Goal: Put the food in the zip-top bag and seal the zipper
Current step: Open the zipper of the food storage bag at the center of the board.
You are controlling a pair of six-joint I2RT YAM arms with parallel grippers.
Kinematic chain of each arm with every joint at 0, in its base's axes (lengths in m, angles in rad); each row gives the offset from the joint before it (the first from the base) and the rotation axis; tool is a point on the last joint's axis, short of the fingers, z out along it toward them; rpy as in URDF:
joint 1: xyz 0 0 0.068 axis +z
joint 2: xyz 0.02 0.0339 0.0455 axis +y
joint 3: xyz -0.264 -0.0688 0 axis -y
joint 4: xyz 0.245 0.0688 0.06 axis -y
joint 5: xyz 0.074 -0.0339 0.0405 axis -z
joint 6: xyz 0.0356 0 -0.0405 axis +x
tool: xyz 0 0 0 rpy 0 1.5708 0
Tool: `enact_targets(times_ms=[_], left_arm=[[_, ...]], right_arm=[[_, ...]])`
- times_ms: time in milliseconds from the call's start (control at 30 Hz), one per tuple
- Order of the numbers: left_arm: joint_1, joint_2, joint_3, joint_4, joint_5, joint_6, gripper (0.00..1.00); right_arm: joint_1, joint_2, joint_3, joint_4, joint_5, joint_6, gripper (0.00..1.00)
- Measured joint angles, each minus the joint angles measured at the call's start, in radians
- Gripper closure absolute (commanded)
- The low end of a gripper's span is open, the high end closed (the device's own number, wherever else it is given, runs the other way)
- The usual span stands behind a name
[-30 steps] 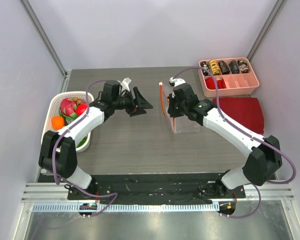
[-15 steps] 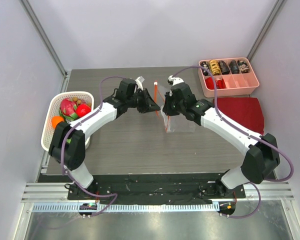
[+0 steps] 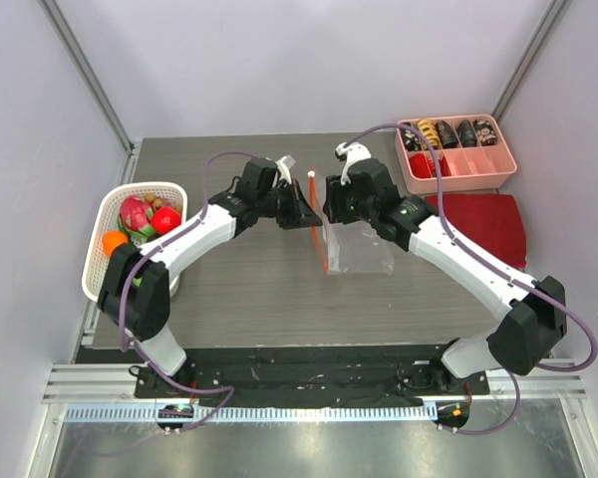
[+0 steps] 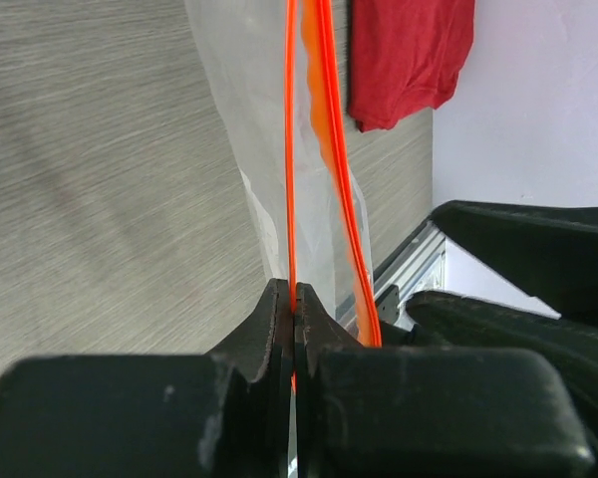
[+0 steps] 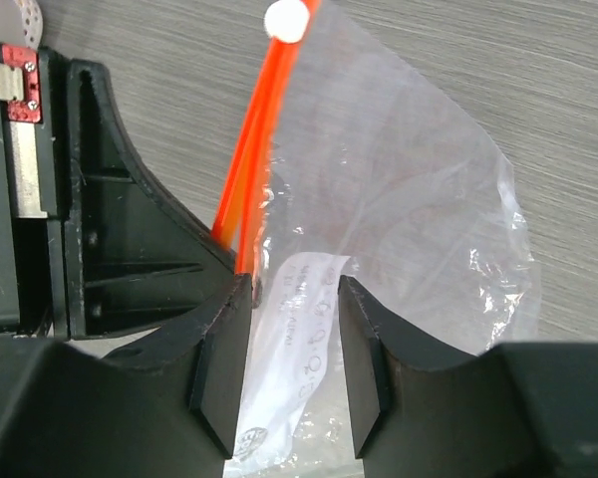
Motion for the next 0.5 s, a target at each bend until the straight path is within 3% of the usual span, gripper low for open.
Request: enact_targets(times_ms=[133, 267, 400, 500], left_arm=[[-0.003, 0.000, 0.027, -0.016, -0.004, 0.003, 1.00], [-0.005, 0.000, 0.039, -0.023, -0.005, 0.006, 1.00], [-0.011, 0.000, 0.043, -0.032, -0.008, 0.009, 1.00], [-0.014, 0.000, 0.043, -0.035, -0.008, 0.018, 1.00]], right_arm=[[0.001, 0.003, 0.008, -0.011, -0.035, -0.018, 0.39], [0.001, 0.003, 0.012, -0.019, -0.088, -0.021, 0.37], [0.017, 0.005, 0.016, -0.028, -0.114, -0.045, 0.59], [0.029, 0.016, 0.023, -0.033, -0.067, -0.080, 0.66]])
